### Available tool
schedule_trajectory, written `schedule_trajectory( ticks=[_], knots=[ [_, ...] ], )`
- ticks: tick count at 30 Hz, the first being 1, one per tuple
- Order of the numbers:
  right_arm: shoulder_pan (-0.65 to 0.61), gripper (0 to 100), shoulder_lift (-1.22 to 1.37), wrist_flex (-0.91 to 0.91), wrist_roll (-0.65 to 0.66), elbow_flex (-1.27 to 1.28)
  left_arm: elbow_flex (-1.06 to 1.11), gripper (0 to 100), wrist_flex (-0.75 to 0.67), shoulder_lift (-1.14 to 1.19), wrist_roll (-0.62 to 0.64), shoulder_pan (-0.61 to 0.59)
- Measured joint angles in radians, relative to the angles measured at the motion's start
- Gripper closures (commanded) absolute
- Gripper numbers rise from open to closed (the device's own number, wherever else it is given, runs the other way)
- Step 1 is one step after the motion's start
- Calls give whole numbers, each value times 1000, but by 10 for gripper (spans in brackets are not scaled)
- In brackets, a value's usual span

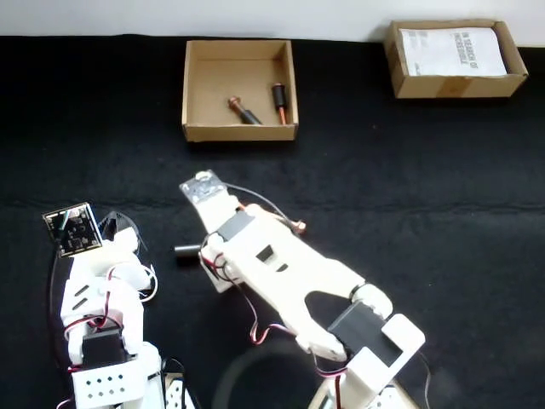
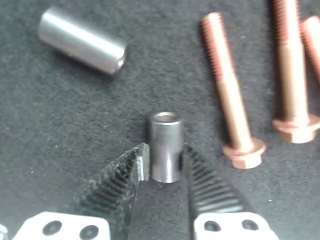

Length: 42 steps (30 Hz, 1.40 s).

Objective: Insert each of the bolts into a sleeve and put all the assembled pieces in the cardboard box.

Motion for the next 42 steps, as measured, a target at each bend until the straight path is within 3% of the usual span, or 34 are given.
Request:
schedule_trajectory(
  ticks=[20,26,34,42],
  knots=[
    [12,988,0,0,140,0,0,979,0,0,0,0],
    [12,906,5,0,155,0,0,979,0,0,0,0],
    [34,993,130,3,155,-94,0,979,0,0,0,0],
    [51,991,196,75,157,-198,0,979,0,0,0,0]
  ],
)
